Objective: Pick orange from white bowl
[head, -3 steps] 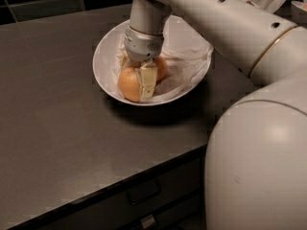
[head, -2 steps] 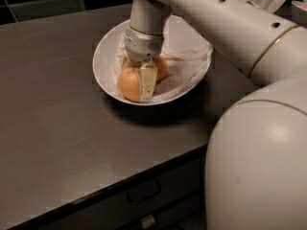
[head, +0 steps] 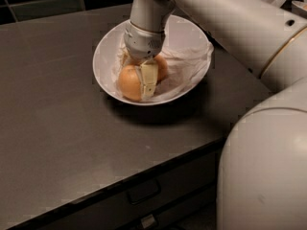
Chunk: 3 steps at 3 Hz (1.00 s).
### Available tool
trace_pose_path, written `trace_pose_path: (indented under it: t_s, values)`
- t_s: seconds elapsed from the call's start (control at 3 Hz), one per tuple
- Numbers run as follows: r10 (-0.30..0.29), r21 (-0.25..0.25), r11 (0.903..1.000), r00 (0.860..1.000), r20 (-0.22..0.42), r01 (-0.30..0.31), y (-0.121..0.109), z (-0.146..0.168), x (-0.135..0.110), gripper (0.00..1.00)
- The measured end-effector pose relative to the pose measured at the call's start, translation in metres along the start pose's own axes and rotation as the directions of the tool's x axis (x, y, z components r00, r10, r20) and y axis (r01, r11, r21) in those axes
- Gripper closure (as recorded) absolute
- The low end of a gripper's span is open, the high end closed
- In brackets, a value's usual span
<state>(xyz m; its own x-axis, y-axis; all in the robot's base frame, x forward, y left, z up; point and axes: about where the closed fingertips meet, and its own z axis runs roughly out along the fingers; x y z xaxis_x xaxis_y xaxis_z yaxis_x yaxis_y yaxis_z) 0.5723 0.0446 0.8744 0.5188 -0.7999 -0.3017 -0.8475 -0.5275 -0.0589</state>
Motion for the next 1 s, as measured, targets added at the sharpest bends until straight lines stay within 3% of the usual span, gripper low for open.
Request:
trace_pose_path:
  t_s: [0.67, 1.0]
  values:
    - [-0.031, 0.128, 0.9911, 0.999, -0.028, 0.034, 0.007, -0.047, -0.018, 1.00]
    - [-0.023, 0.237, 0.9707, 0.998, -0.062, 0.037, 0.018, -0.074, -0.022, 1.00]
